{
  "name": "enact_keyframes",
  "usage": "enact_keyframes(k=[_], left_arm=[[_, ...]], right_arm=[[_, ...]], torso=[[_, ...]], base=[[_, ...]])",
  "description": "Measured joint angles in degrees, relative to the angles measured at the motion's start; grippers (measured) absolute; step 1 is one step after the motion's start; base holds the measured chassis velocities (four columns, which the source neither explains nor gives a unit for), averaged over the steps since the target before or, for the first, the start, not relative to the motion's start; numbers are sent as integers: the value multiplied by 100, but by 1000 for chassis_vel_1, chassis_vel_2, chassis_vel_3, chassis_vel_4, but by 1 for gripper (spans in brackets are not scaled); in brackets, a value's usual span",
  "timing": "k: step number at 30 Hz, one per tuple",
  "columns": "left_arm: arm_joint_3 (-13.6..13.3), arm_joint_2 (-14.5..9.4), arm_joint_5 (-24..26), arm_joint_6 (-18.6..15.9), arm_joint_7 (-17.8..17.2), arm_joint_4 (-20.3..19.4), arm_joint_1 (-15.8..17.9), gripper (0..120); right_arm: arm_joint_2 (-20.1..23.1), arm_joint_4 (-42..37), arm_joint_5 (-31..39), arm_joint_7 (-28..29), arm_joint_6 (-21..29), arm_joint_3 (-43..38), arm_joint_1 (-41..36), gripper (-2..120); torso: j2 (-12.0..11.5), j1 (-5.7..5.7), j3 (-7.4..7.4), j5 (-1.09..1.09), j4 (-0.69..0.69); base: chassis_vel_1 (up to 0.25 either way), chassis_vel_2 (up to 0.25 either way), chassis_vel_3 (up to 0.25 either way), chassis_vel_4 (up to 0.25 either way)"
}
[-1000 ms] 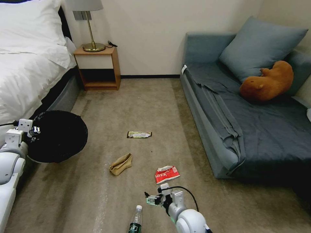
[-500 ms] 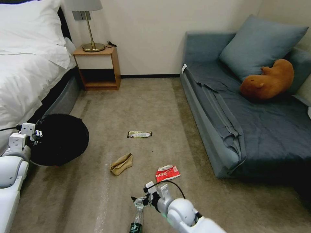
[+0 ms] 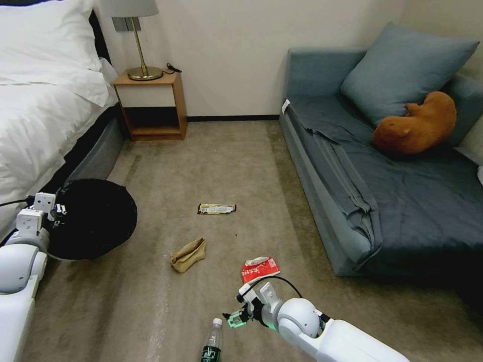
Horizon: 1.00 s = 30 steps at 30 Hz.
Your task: Pick up the trash bin, then pick up the garbage on the floor and place it into the trash bin.
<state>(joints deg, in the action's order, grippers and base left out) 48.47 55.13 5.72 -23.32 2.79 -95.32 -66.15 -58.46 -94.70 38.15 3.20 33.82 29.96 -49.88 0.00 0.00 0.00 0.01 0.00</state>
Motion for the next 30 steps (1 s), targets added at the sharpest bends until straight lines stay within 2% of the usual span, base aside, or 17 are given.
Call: enact_keyframes(k=[6,10,13,24,27,30], left_arm=[[-16,95,-106,-11,-11,-137,-42,6],[20,114,-108,-24,-14,-250,-112,6],[131,122,-104,-25,-15,-416,-287,6],[253,107,-70,-27,-14,-649,-442,6],[256,118,-65,-44,-14,-724,-450,6],[271,121,-56,-46,-15,-762,-485,6]], right_arm=[[37,66,319,43,103,826,526,100],[-85,234,374,49,113,1071,689,100],[-285,464,425,90,113,1353,830,100],[-826,687,667,317,213,1719,928,100],[-1012,811,568,334,218,1733,828,100],[-1011,869,424,332,218,1726,772,100]], torso=[[0,0,0,-1,0],[0,0,0,-1,-1],[0,0,0,-1,1],[0,0,0,-3,0],[0,0,0,-1,1],[0,0,-1,-2,0]], base=[[0,0,0,0],[0,0,0,0],[0,0,0,0],[0,0,0,0],[0,0,0,0],[0,0,0,0]])
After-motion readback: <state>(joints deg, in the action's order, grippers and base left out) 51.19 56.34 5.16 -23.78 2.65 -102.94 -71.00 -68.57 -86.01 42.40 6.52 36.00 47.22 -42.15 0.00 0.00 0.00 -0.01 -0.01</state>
